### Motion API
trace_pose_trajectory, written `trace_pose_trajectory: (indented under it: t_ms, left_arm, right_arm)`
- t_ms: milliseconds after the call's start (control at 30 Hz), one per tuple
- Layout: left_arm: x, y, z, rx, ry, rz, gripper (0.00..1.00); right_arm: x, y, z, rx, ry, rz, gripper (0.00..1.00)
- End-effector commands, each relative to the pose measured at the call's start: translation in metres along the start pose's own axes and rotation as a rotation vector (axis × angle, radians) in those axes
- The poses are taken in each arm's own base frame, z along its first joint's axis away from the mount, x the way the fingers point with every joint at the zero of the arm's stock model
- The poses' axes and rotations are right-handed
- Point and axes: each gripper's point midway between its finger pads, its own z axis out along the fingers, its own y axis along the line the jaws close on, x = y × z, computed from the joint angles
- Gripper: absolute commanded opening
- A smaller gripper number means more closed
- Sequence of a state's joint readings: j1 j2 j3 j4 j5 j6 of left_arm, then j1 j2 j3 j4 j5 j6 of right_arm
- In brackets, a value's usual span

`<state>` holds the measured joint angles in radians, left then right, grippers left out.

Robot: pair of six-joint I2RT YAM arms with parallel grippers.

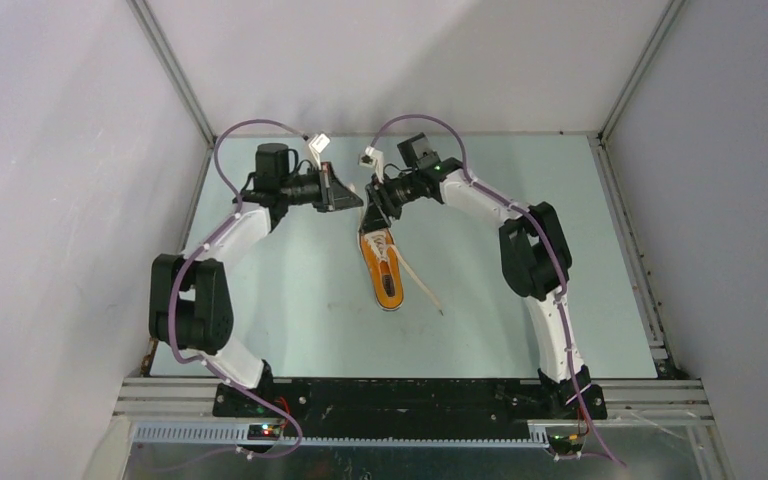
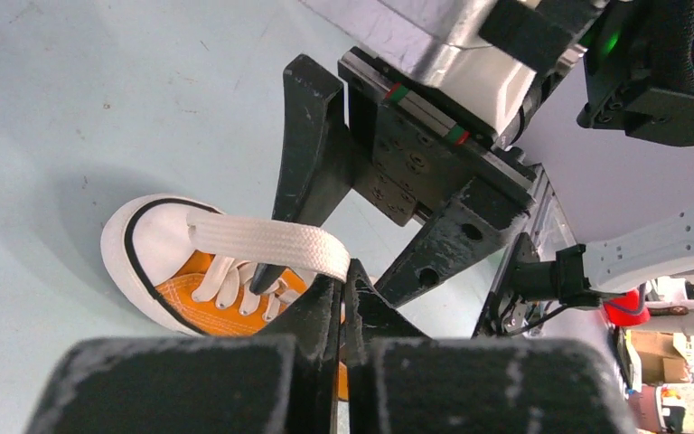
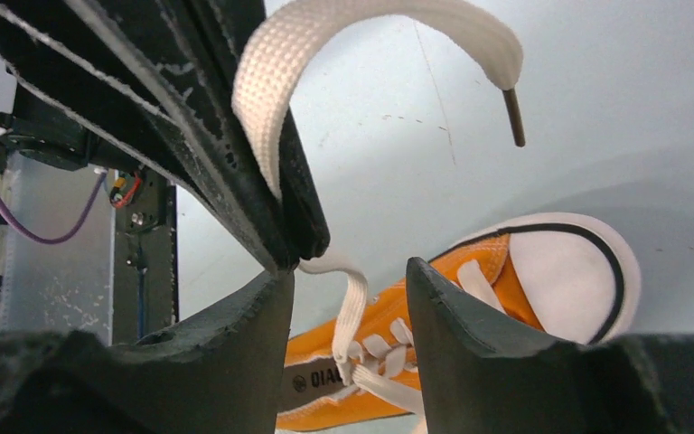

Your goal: Tie the shoes

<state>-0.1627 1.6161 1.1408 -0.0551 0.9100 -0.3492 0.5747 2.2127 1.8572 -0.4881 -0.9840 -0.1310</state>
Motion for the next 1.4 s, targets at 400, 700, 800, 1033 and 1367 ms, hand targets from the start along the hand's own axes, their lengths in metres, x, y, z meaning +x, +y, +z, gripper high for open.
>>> trace_pose_trajectory:
  t_ms: [400,700,800,1033,1367]
  left_arm:
    - [0.01,0.012,-0.025,-0.094,0.005,0.042,0.0]
    - [0.021,0.06,-0.048,-0.366,0.043,0.083,0.31]
    - [0.032,0.075,-0.067,-0.42,0.094,0.159,0.43]
    - [0.036,0.054,-0.086,-0.36,0.107,0.523,0.49]
    - [0.031,-0.009,-0.021,-0.144,0.096,1.129,0.51]
  right_arm:
    - [-0.008,0.009,0.002,-0.031,-0.037,0.018,0.02]
    - [-0.01,0.018,-0.014,-0.054,-0.048,0.027,0.0]
    - [-0.009,0.019,-0.021,-0.061,-0.056,0.044,0.0]
    - [-0.011,0.024,-0.028,-0.119,-0.078,0.069,0.0]
    - [-0.021,0.037,-0.037,-0.227,-0.112,0.121,0.0]
